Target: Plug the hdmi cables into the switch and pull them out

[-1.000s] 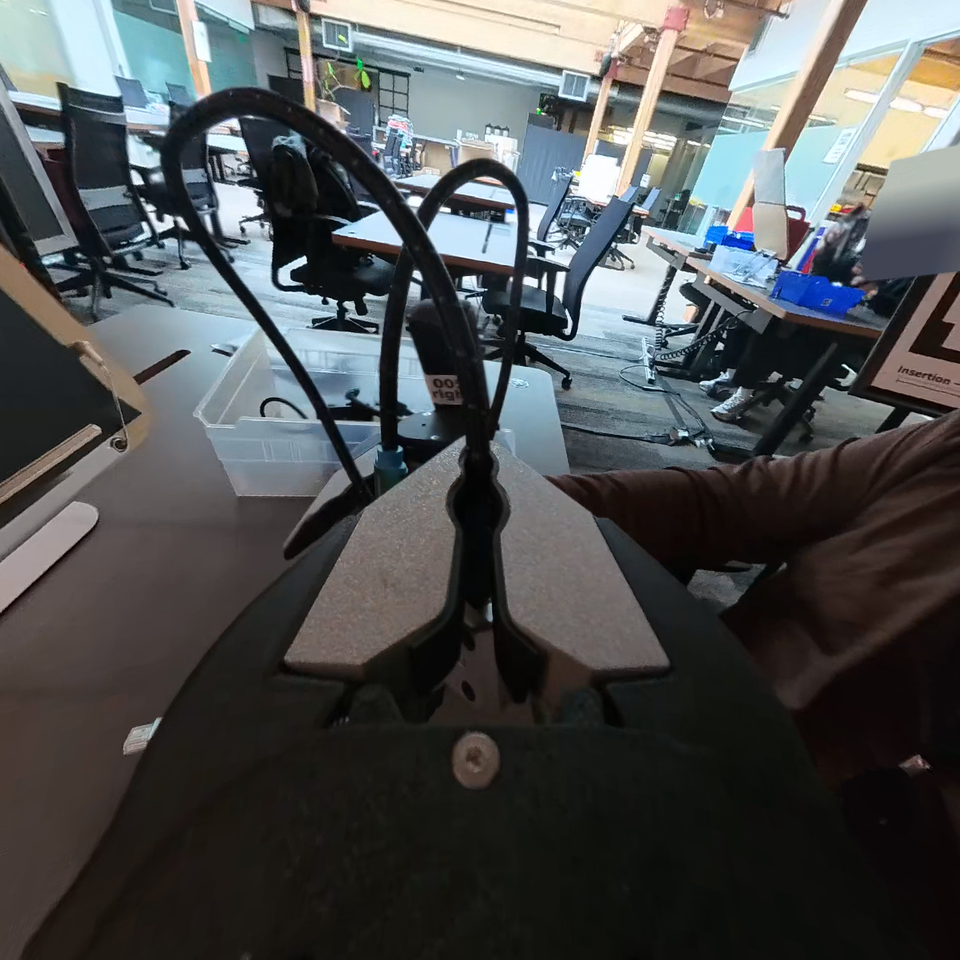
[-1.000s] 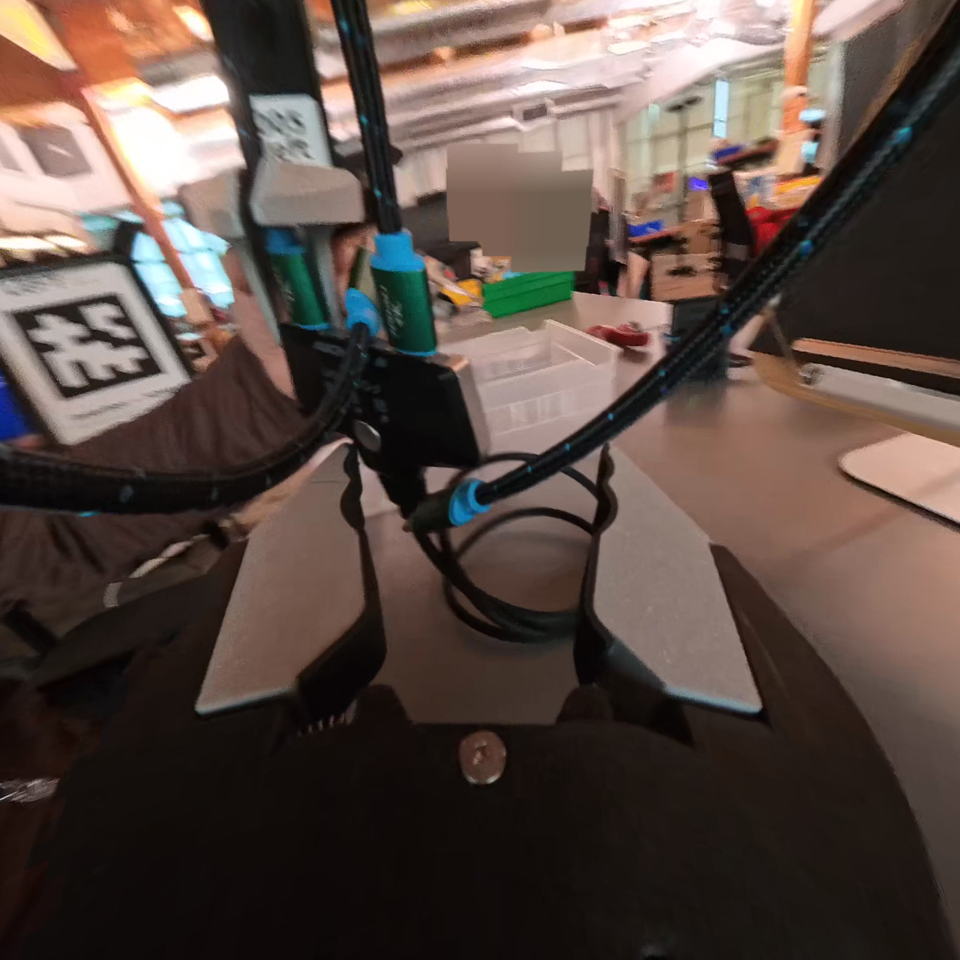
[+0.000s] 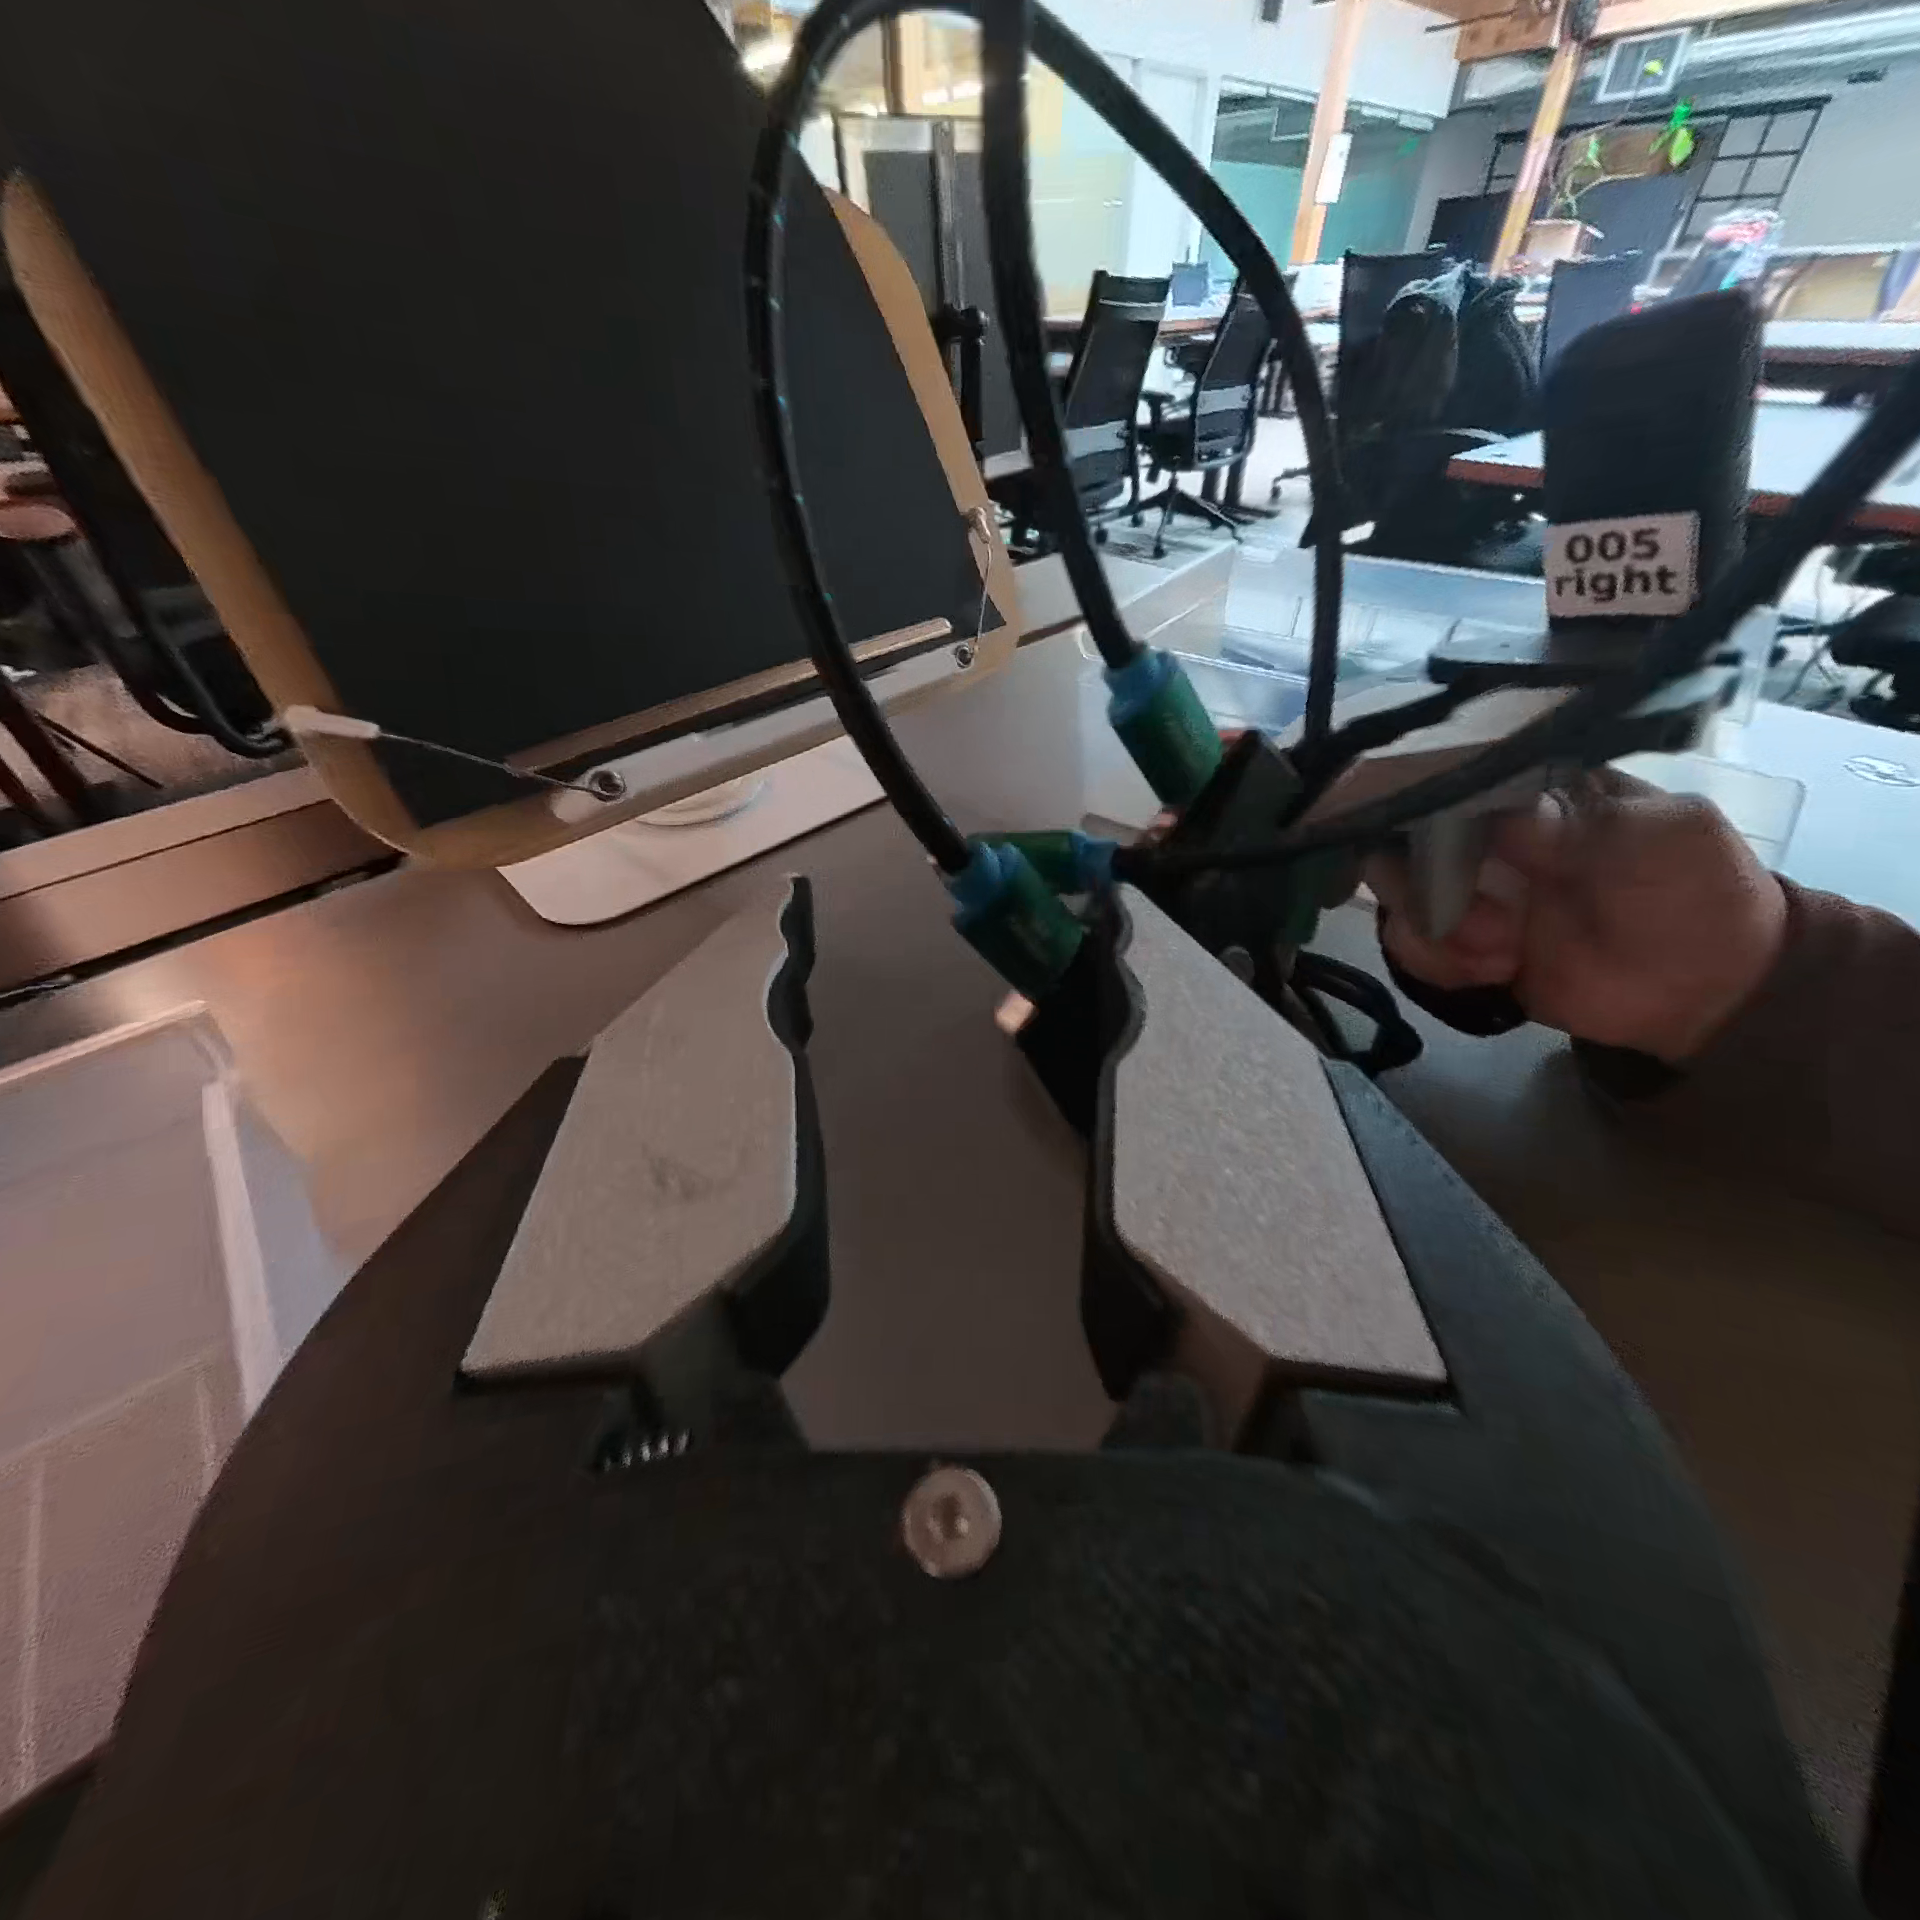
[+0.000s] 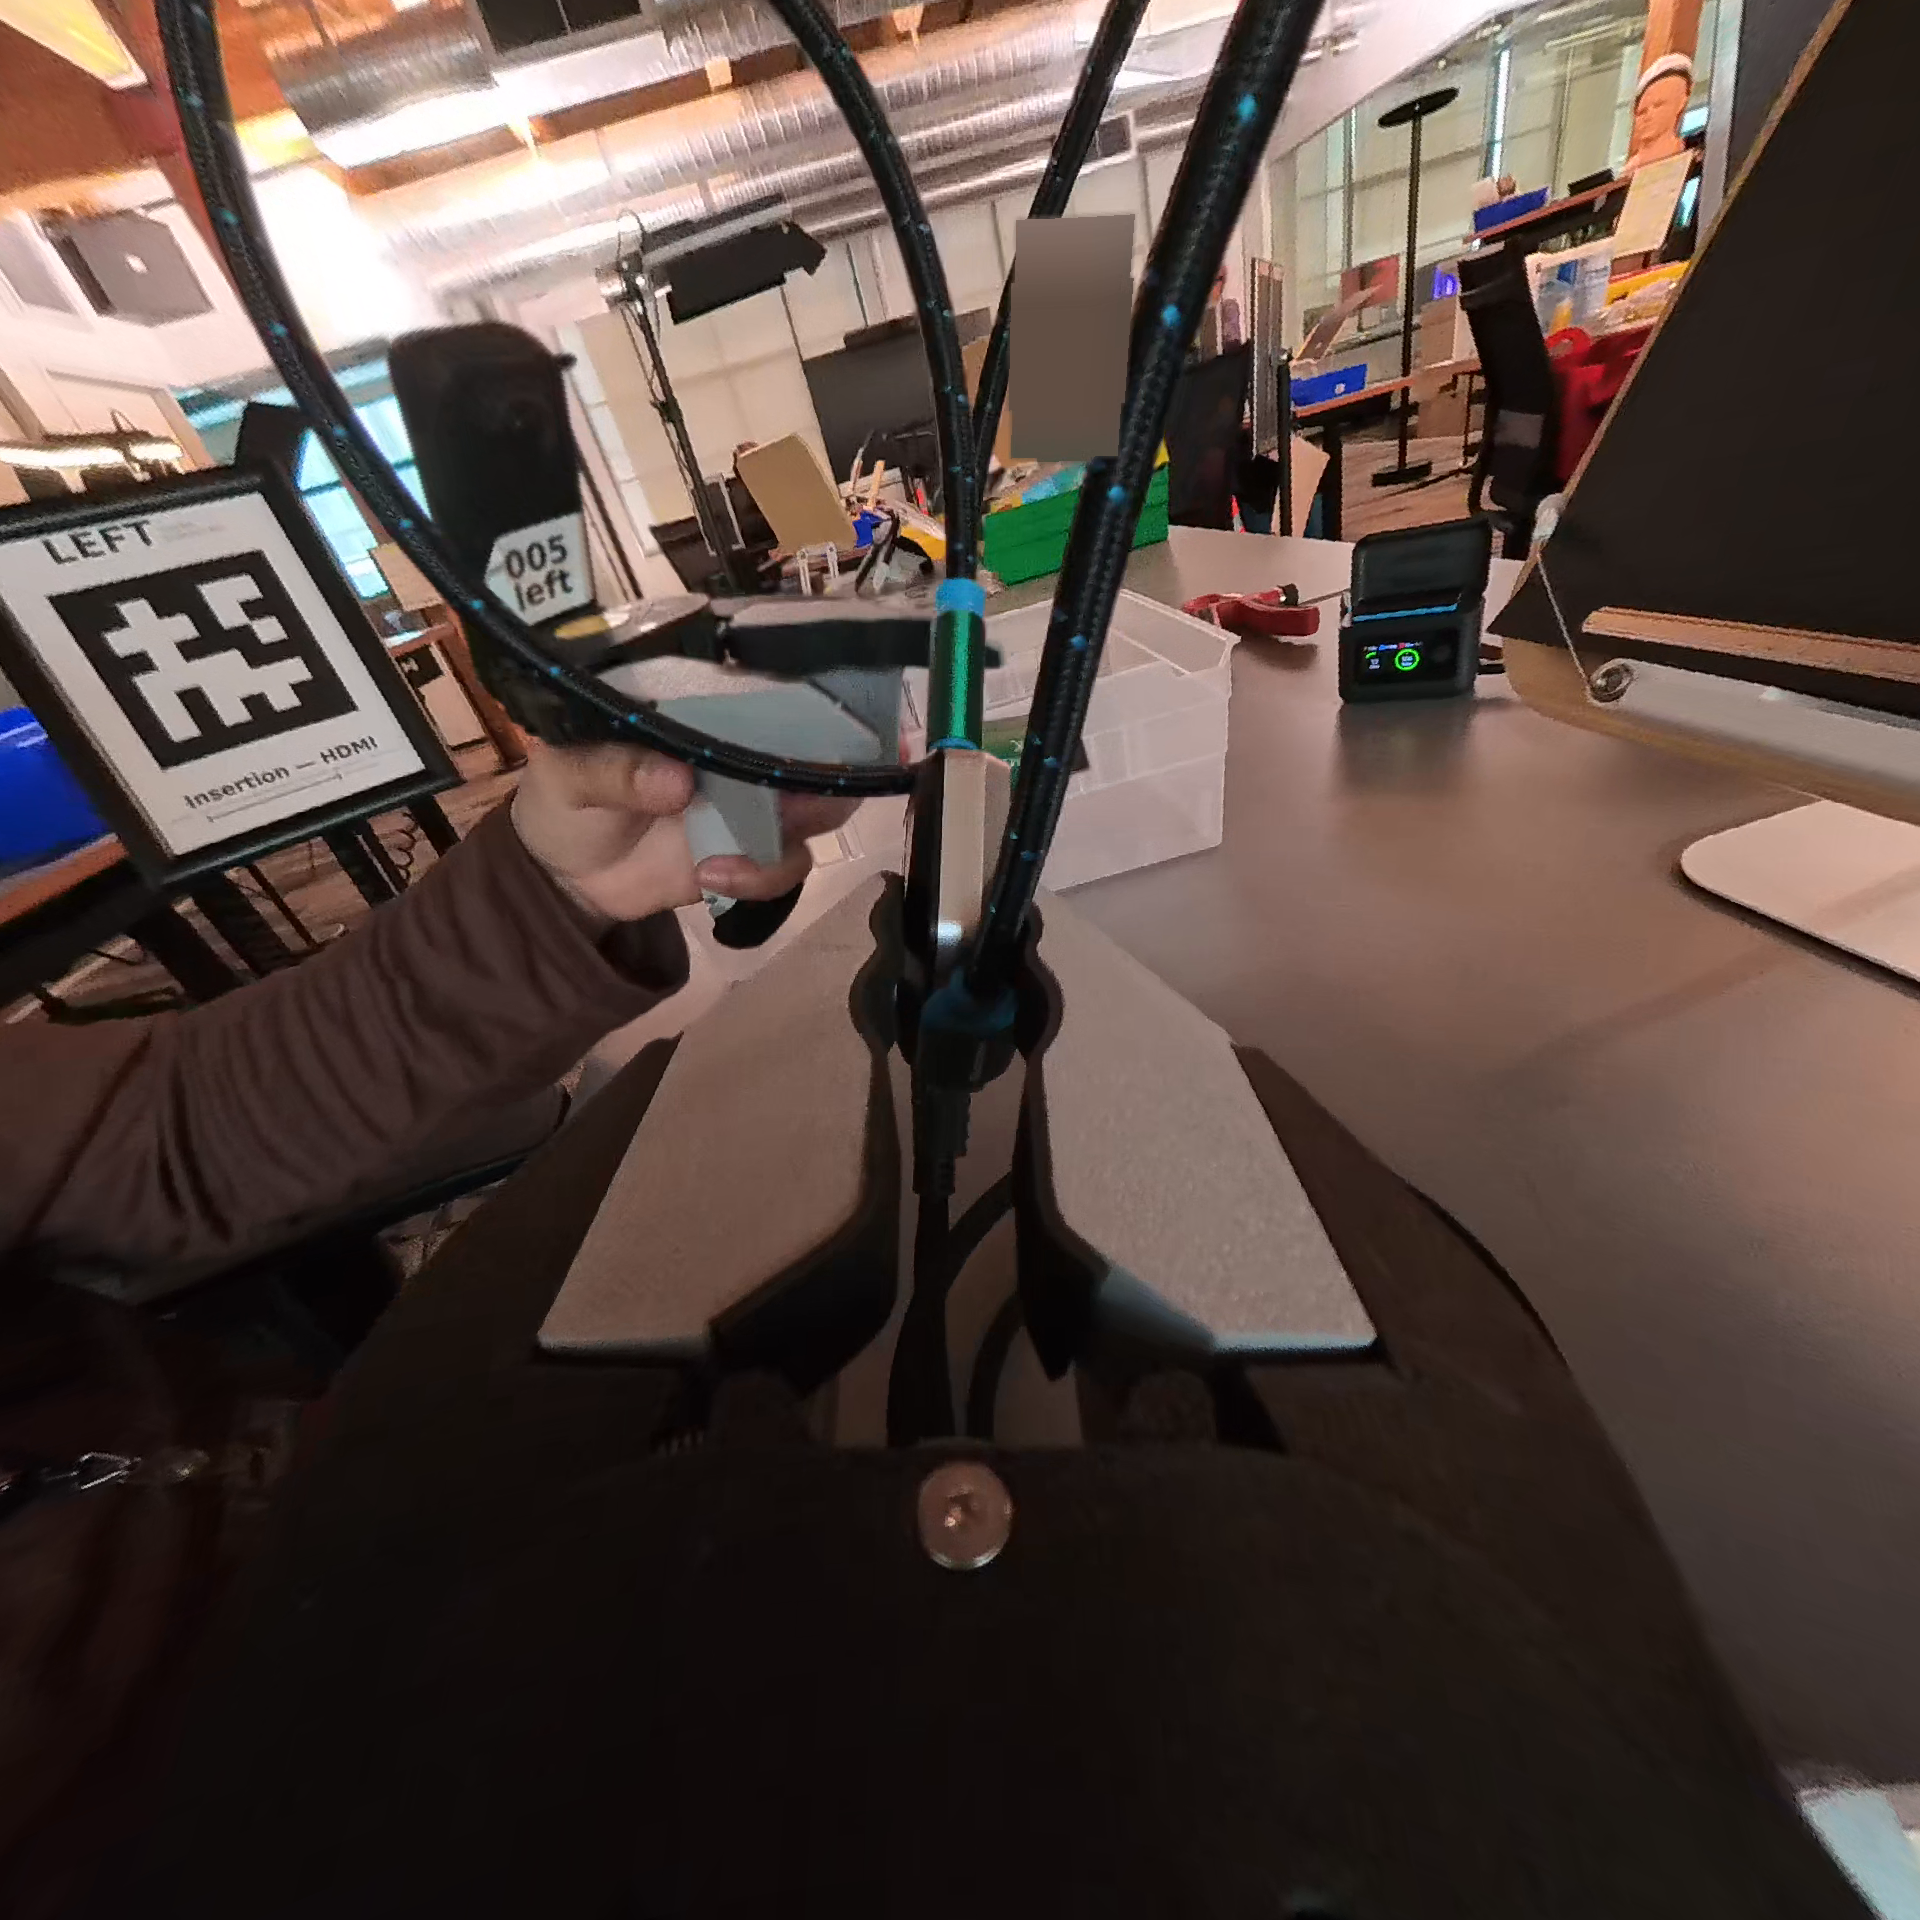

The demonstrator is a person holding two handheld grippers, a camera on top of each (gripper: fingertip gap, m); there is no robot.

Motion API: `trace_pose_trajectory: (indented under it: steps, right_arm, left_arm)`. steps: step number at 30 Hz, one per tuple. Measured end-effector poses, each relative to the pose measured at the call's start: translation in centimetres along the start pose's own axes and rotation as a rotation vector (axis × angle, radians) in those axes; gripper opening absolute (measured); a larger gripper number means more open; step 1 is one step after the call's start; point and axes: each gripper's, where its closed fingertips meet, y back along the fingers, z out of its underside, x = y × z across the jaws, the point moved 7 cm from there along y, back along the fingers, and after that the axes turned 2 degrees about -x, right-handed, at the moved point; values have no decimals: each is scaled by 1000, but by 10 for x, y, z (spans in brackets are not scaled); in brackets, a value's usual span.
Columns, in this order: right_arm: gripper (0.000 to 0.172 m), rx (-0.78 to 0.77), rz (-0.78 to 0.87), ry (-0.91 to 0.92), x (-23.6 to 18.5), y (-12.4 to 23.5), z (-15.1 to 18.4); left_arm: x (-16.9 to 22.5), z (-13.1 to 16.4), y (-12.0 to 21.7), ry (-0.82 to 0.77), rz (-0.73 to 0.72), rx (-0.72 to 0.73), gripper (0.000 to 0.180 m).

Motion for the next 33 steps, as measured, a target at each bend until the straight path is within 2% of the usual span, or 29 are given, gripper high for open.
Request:
trace_pose_trajectory:
  steps: [7,10,15,17,20,21,25,33]
  right_arm:
    - [14,82,-32,40,-7,7,-10]
    - [14,130,-58,52,-10,12,-15]
    - [14,154,-97,61,-13,15,-18]
    - [15,125,-108,89,-16,13,-17]
    - [14,31,-114,142,-19,5,-9]
    - [15,-20,-125,153,-20,-1,-4]
    - [17,-31,-80,130,-15,-7,0]
    - [26,59,56,150,-5,6,-9]
  left_arm:
    - [16,21,-7,-67,54,-161,62]
    - [21,24,-16,-5,137,-117,61]
    - [29,24,-22,53,422,56,31]
    - [31,23,-23,55,491,72,31]
    - [33,18,-25,54,518,85,40]
    - [34,17,-25,23,540,88,31]
    - [31,20,-27,-6,572,56,23]
    - [27,32,-25,-107,419,44,21]
